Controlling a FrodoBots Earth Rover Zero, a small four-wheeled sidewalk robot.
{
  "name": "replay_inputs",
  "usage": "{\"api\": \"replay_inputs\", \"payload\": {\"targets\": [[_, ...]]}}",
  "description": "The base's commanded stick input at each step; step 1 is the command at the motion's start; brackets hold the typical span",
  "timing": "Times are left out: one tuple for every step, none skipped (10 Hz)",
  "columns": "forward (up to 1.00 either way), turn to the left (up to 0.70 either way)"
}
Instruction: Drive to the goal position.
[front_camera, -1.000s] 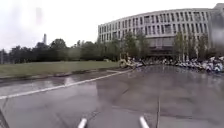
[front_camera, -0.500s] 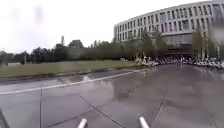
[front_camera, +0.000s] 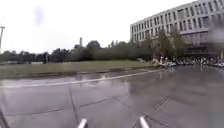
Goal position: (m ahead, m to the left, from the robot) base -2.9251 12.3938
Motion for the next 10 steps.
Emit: {"api": "replay_inputs", "payload": {"targets": [[-0.95, -0.38], [-0.95, -0.37], [-0.95, -0.36], [-0.95, -0.35], [-0.95, -0.35], [-0.94, -0.34], [-0.87, -0.32], [-0.54, -0.41], [-0.06, -0.11], [0.00, 0.00]]}}
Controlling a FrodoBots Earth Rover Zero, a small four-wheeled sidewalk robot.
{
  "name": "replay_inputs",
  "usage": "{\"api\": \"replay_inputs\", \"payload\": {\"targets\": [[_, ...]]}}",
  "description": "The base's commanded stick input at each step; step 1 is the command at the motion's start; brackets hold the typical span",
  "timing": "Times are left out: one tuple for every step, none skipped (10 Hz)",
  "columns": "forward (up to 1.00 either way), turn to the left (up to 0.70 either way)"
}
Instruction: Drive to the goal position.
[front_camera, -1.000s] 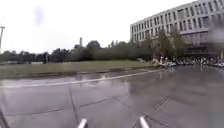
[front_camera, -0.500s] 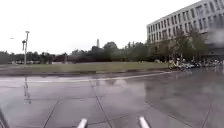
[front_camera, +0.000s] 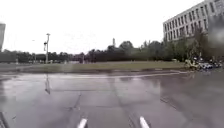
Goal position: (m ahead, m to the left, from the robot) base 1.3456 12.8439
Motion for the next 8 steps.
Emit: {"api": "replay_inputs", "payload": {"targets": [[0.13, 0.00], [0.46, 0.02], [0.78, 0.05], [1.00, 0.40], [1.00, 0.40], [1.00, 0.40], [1.00, 0.40], [1.00, 0.40]]}}
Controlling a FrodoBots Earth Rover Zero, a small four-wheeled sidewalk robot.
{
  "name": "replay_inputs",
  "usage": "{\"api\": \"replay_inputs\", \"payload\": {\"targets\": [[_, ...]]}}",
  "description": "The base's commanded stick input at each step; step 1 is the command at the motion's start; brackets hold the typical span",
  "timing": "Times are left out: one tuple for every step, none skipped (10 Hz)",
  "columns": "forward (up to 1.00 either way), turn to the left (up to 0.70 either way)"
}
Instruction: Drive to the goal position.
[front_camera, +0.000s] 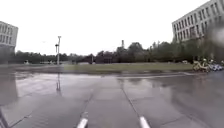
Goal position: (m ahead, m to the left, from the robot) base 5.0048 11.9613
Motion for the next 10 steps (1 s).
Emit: {"api": "replay_inputs", "payload": {"targets": [[1.00, 0.40], [1.00, 0.40], [1.00, 0.40], [1.00, 0.40], [1.00, 0.40], [1.00, 0.40], [1.00, 0.40], [1.00, 0.40], [1.00, 0.40], [1.00, 0.40]]}}
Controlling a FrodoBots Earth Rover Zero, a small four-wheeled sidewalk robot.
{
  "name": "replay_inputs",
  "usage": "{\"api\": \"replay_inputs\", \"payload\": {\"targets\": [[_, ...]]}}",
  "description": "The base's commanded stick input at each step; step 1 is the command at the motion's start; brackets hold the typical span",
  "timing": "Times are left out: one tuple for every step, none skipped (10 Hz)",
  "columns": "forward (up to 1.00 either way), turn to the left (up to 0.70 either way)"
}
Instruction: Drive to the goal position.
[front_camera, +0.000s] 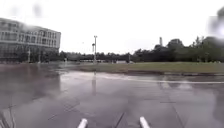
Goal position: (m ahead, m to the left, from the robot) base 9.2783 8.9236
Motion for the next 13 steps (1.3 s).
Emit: {"api": "replay_inputs", "payload": {"targets": [[1.00, 0.40], [1.00, 0.40], [1.00, 0.40], [1.00, 0.40], [1.00, 0.40], [1.00, 0.40], [1.00, 0.40], [1.00, 0.40], [1.00, 0.40], [1.00, 0.40], [1.00, 0.40], [1.00, 0.40], [1.00, 0.40]]}}
